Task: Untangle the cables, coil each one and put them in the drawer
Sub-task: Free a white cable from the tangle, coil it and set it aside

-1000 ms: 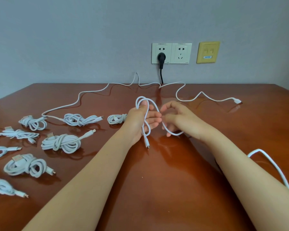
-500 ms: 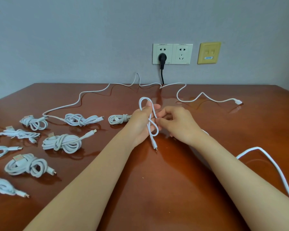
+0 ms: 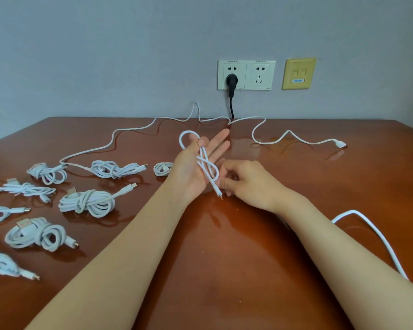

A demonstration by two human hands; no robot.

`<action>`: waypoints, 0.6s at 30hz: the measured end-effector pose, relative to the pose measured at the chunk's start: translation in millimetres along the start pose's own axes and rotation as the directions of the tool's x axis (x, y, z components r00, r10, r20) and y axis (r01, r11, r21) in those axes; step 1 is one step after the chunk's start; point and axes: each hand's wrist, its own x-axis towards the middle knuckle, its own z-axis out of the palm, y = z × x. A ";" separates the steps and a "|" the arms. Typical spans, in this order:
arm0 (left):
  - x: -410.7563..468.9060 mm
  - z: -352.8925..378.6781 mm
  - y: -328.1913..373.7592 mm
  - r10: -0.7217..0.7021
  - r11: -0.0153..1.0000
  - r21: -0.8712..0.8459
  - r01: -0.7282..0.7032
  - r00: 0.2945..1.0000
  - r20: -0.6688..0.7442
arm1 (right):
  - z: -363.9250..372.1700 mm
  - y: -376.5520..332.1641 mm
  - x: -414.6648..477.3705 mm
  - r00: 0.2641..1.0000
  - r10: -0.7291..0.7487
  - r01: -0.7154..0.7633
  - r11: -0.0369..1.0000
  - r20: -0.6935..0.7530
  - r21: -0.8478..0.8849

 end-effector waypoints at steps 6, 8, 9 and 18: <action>1.9 -2.7 7.5 0.045 0.989 -0.132 -0.063 0.990 -0.131 | 2.1 -5.5 -1.2 0.995 -0.026 0.023 0.999 0.094 0.033; 3.1 -6.9 10.9 0.074 0.995 -0.058 -0.082 0.988 -0.137 | 0.4 1.4 0.5 0.997 0.031 -0.031 1.000 0.066 -0.002; 4.0 -7.7 11.5 0.080 0.996 -0.021 -0.084 0.987 -0.139 | -1.6 5.3 0.7 0.997 0.060 -0.059 0.998 0.041 -0.017; 3.8 -7.8 9.8 0.067 0.966 0.258 -0.017 0.981 -0.183 | -4.8 8.2 2.7 0.999 -0.053 0.052 0.994 -0.004 -0.098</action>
